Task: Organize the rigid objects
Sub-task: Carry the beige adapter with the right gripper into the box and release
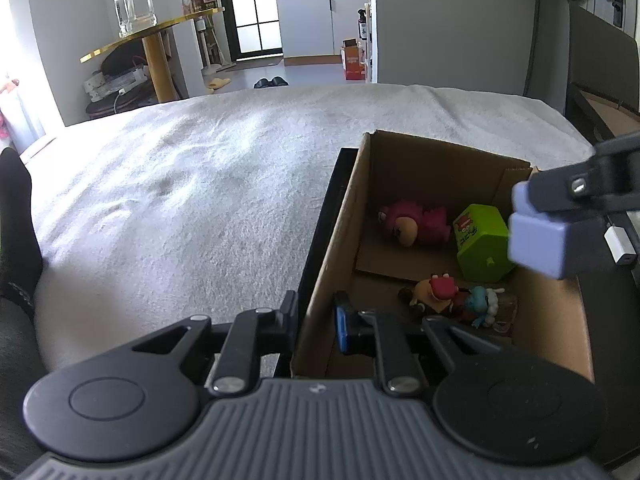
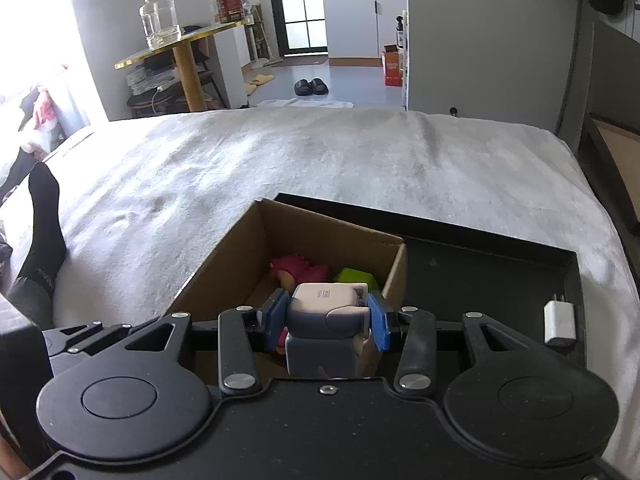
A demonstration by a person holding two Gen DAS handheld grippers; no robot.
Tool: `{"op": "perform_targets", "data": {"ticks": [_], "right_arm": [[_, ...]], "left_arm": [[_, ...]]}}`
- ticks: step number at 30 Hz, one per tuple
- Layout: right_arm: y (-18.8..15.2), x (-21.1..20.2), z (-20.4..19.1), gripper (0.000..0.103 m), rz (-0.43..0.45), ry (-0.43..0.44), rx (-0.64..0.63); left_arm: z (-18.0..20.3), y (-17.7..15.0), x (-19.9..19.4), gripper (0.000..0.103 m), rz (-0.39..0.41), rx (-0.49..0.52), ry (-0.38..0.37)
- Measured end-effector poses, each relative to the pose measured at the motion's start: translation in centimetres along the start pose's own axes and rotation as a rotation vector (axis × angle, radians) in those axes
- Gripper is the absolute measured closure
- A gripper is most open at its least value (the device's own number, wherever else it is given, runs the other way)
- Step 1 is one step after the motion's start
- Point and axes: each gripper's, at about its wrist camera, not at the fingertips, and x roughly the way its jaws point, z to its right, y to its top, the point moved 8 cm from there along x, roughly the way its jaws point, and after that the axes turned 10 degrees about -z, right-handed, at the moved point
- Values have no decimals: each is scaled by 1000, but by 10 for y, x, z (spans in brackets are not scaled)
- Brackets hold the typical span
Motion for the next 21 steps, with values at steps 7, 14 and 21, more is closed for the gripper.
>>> {"op": "perform_targets", "data": {"ticks": [7, 14, 21], "right_arm": [[-10, 20, -13, 61, -50, 8, -10], [-27, 35, -12, 60, -111, -11, -36], [-35, 32, -17, 61, -107, -53, -138]], "left_arm": [[-3, 0, 0, 85, -2, -12, -16], [-2, 1, 0, 85, -4, -15, -25], [0, 2, 1, 85, -6, -1, -13]]}}
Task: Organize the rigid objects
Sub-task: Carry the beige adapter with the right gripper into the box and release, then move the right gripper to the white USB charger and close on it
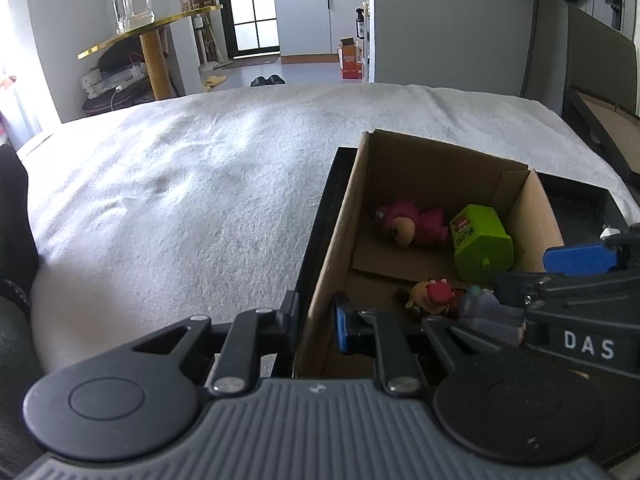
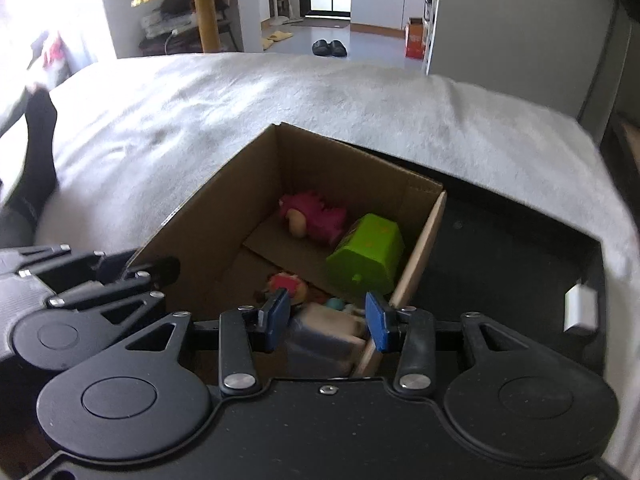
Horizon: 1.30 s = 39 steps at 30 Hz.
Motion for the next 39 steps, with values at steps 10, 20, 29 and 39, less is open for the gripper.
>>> {"op": "perform_targets", "data": {"ticks": [10, 20, 29, 39], "right_arm": [[2, -24, 10, 43, 58, 7, 3], [-2, -41, 47, 26, 123, -26, 57], [-15, -40, 75, 8, 120, -44, 124], [-31, -32, 109, 0, 101, -74, 191]], "left_arm": [[4, 3, -6, 73, -18, 16, 12], [6, 9, -15, 60, 12, 20, 17], [14, 8, -13, 33, -13, 46, 20], [22, 11, -13, 20, -14, 69, 48]]}}
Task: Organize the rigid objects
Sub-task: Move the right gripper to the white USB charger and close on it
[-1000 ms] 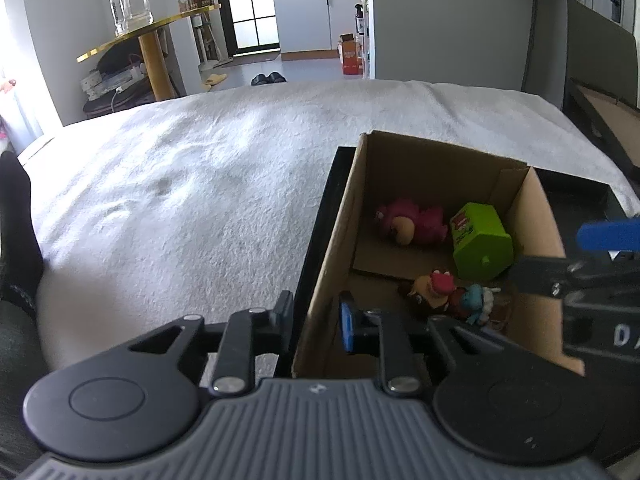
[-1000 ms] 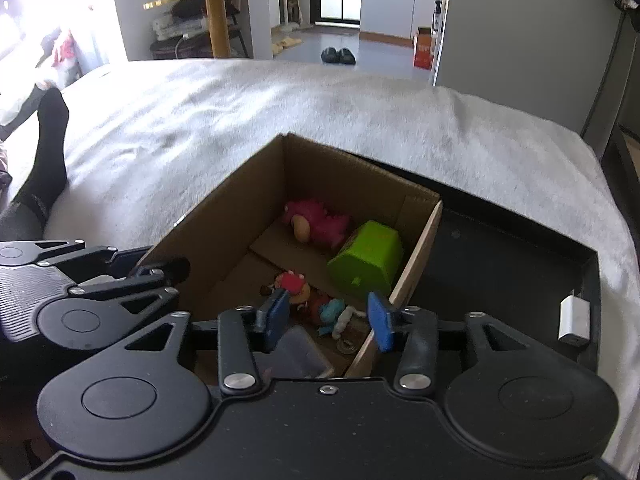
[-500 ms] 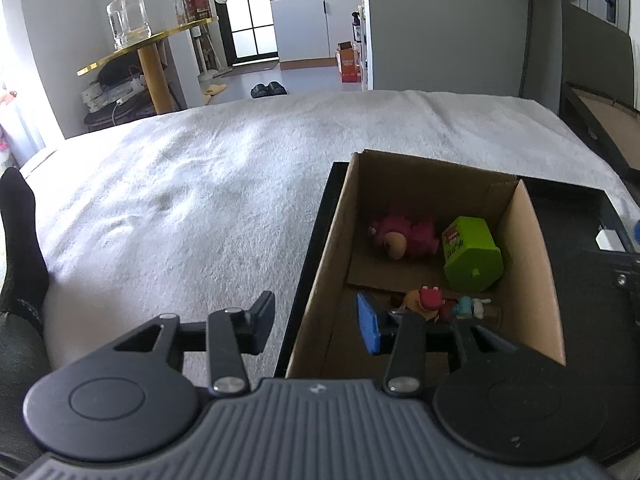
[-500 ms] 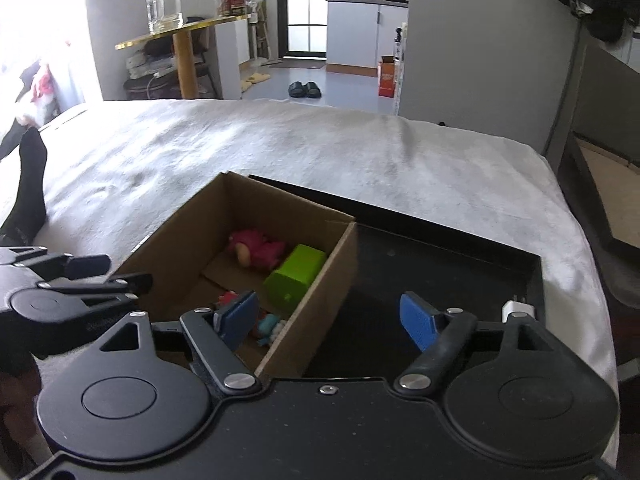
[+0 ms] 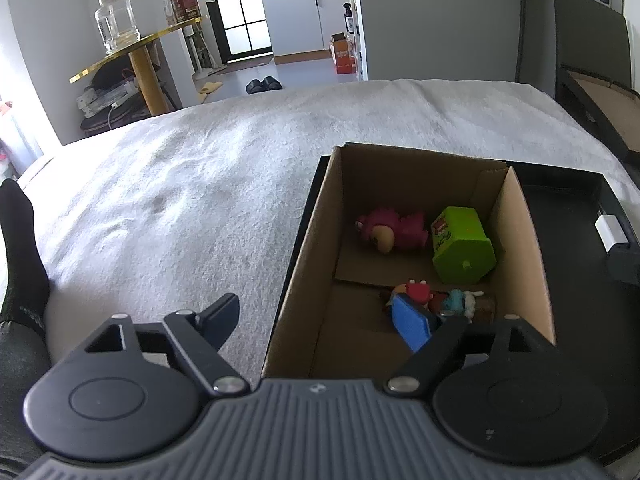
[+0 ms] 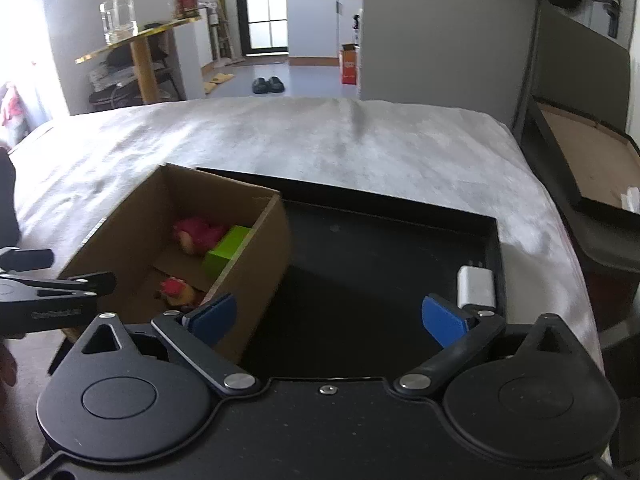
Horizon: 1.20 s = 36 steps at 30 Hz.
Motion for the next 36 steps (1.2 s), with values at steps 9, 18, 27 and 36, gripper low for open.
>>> {"op": "perform_targets", "data": {"ticks": [9, 18, 27, 36], "right_arm": [[-7, 13, 35, 0, -15, -33, 74], [-8, 34, 64, 0, -16, -46, 137], [-4, 65, 88, 26, -2, -79, 144], [-3, 87, 103, 28, -7, -130, 136]], "left_arm": [[10, 2, 3, 20, -6, 20, 14], [13, 6, 8, 19, -15, 19, 27], [11, 12, 15, 19, -17, 6, 57], [10, 14, 23, 19, -30, -6, 70]]}}
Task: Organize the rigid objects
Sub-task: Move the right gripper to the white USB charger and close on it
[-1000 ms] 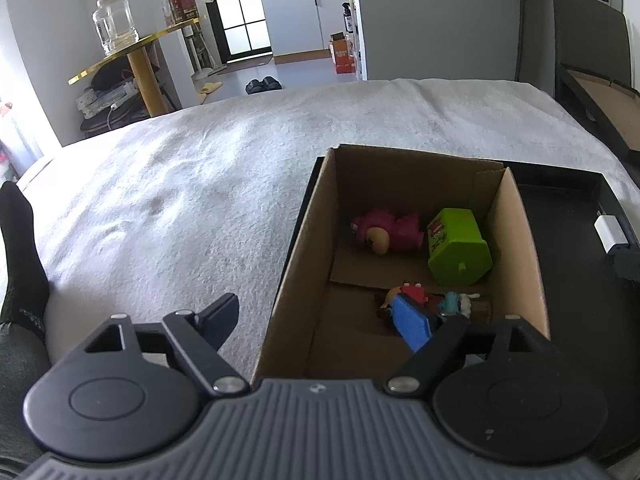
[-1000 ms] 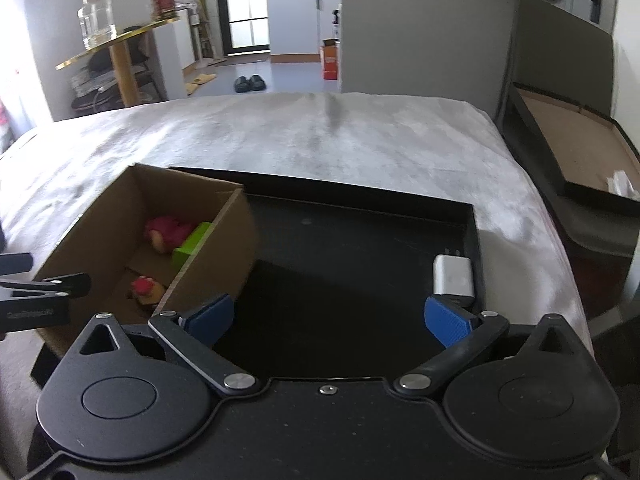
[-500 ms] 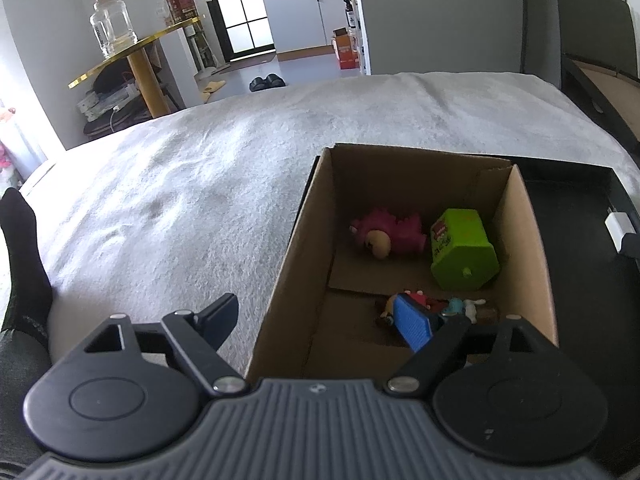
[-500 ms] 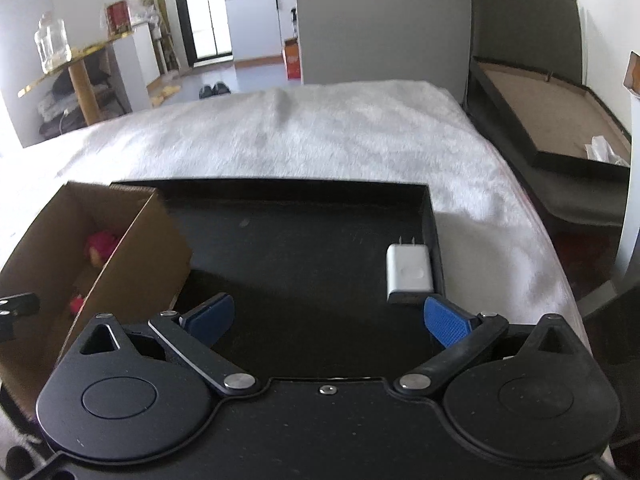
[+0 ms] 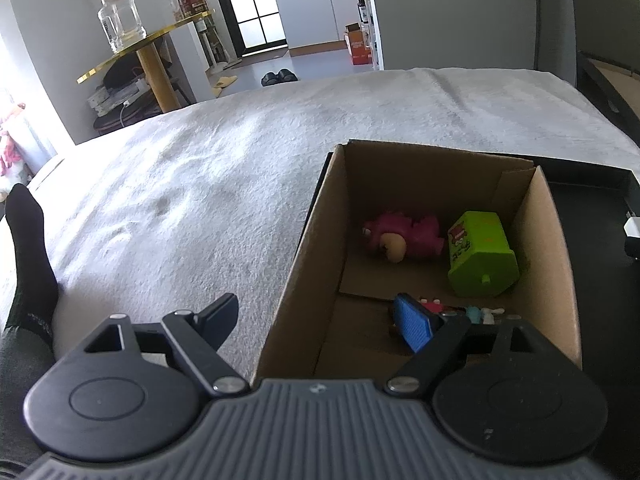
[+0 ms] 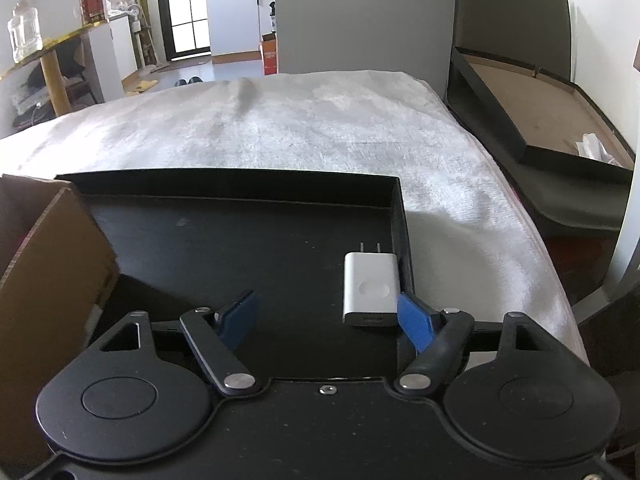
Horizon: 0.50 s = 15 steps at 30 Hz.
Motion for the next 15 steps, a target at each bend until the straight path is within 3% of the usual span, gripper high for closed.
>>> {"op": "perform_targets", "data": {"ticks": [15], "right_arm": [[10, 34, 3, 36, -46, -53, 14]], "left_arm": [[0, -3, 2, 19, -5, 2, 2]]}}
